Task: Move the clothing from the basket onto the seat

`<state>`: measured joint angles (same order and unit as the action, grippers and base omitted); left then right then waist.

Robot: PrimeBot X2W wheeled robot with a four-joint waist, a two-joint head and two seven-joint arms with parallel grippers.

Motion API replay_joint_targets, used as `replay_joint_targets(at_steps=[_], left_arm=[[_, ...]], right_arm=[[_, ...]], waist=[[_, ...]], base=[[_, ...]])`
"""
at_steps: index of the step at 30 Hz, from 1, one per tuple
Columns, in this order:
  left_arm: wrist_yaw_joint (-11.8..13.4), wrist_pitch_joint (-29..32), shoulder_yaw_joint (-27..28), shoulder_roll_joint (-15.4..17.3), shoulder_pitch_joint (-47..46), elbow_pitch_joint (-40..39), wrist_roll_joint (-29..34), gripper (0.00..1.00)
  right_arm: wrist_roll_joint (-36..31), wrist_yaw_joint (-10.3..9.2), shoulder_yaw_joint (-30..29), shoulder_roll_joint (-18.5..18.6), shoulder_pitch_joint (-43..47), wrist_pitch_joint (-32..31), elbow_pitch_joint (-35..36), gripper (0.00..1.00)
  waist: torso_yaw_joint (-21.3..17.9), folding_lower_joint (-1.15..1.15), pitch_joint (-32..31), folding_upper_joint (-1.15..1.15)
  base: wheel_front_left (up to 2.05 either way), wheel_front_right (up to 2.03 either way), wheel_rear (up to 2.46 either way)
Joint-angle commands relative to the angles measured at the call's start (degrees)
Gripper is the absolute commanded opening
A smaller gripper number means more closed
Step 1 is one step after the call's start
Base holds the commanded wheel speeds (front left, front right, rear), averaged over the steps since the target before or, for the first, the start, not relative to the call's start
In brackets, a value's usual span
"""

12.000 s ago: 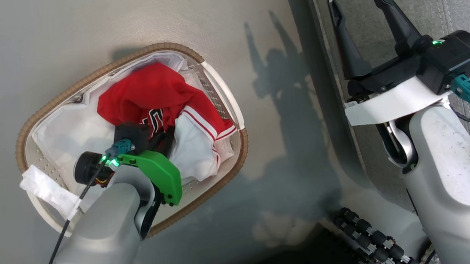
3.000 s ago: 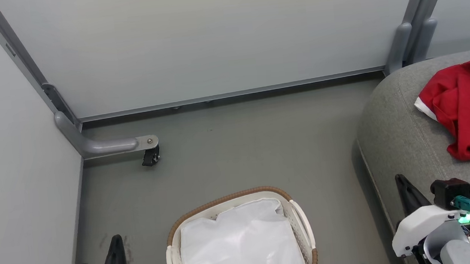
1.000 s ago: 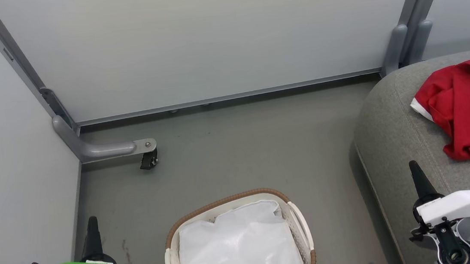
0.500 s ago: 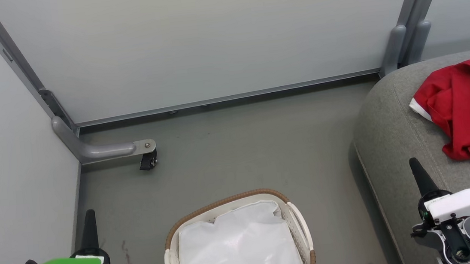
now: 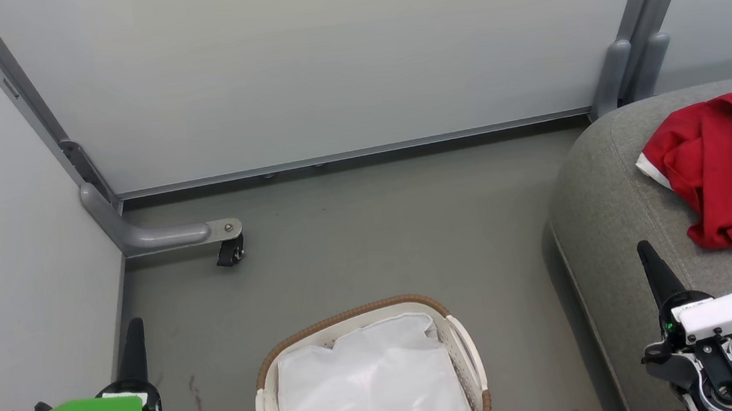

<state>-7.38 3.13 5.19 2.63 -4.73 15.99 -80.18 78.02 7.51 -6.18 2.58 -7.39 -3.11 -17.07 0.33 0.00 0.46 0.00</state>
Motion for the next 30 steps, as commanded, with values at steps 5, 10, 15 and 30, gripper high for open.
replay_joint_targets(at_steps=[5, 10, 15, 30], left_arm=[[-0.16, 0.92, 0.43, 0.35, -1.39, -0.75, -3.01, 0.0], [-0.17, 1.49, 0.68, 0.37, -1.55, -1.03, -5.01, 0.0], [-0.18, 1.99, 0.92, 0.38, -1.49, -1.32, -6.89, 0.0], [-0.2, 3.52, 1.48, 0.41, -1.94, -2.07, -12.29, 0.0]], right_arm=[[3.4, -0.03, -0.2, 0.37, 0.77, -0.94, 1.12, 0.0], [5.72, -0.03, -0.25, 0.39, 0.87, -1.55, 1.56, 0.0], [7.98, -0.03, -0.3, 0.42, 1.06, -2.08, 2.0, 0.0], [14.39, -0.03, -0.45, 0.46, 1.48, -3.6, 3.24, 0.0]], waist=[[-0.06, 0.0, -0.05, 0.0], [-0.11, 0.0, -0.09, 0.0], [-0.16, 0.0, -0.14, 0.0], [-0.32, 0.0, -0.27, 0.0]], base=[[0.0, 0.0, 0.0], [0.0, 0.0, 0.0], [0.0, 0.0, 0.0], [0.0, 0.0, 0.0]])
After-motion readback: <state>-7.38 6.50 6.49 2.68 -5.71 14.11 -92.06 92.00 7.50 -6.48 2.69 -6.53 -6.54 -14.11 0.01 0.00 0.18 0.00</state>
